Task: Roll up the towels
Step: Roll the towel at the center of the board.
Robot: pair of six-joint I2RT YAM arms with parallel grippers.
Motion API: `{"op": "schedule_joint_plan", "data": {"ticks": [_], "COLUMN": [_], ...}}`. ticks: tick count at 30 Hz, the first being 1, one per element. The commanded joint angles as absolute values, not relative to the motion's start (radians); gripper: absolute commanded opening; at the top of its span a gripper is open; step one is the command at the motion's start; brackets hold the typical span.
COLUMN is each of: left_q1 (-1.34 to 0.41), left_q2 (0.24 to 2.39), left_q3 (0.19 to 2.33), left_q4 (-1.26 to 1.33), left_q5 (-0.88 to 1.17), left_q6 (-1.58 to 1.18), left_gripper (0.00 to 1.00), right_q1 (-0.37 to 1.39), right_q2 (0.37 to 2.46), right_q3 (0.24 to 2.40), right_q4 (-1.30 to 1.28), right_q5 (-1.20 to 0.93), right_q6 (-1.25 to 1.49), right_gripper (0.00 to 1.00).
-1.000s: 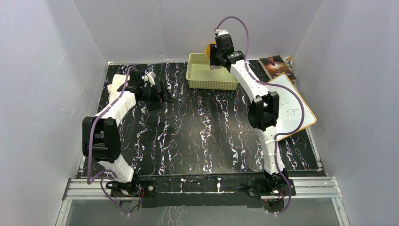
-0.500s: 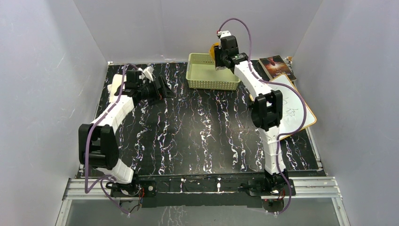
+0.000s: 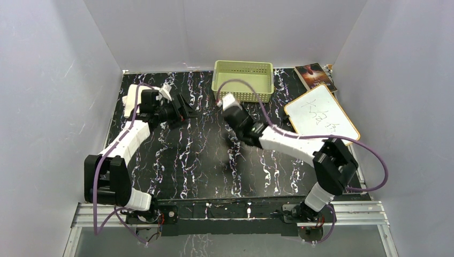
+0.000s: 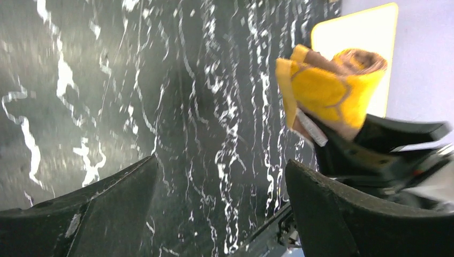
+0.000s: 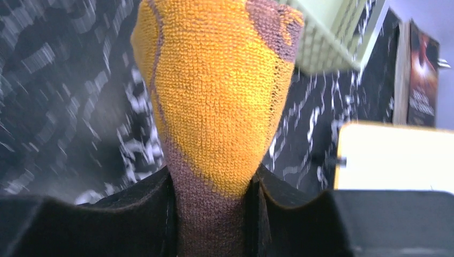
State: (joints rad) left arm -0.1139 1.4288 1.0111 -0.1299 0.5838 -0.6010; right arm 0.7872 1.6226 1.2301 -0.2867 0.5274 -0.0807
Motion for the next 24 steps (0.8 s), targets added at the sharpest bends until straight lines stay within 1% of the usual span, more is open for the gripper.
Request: {"op": "schedule_joint_plan", "data": {"ticks": [1,4,8,10,15,21,22,24], "left_q1": [-0.112,-0.113,-0.113,-0.113,-0.114,-0.114,-0.114,-0.114], "left_q2": [1.359,1.328,1.312,1.312,1.329,1.346,1.349,1.353], "left_q3": [0.921,0.872,0.854,0.851,0.833,0.827,0.824,0.819], "left_q4": [-0.162,-0.163,-0.188,-0.202,-0.209,-0.259,-0.262,-0.268], "left_q5": [0.589,0.591,0.582,0.577,0.581,0.561,0.560,0.559], "left_q6": [-0.655,-0.670,-0.660,-0.653,-0.643,-0.611,-0.609,-0.610], "left_gripper": [0.86,0.86,0.86,0.86,0.86,0.87,0.87,0.87], "right_q1": [0.889,0.965,1.030,1.044,1.045,1.046,1.048,1.046], "right_q2": [1.621,1.647,1.659,1.669,1.764,1.863,1.876,1.870], "right_q3": [1.074,1.030,1.003,0.994,0.984,1.019,1.036,1.044], "right_q4": [-0.249,-0.331,-0.418,-0.441,-0.456,-0.417,-0.434,-0.414], "right_q5": [0.959,1.129,1.234,1.253,1.175,0.957,0.947,0.892], "right_q6": [-0.027,0.095,0.231,0.285,0.371,0.379,0.392,0.386], "right_gripper": [0.36,0.36,0.37,0.39,0.41,0.41,0.42,0.42]}}
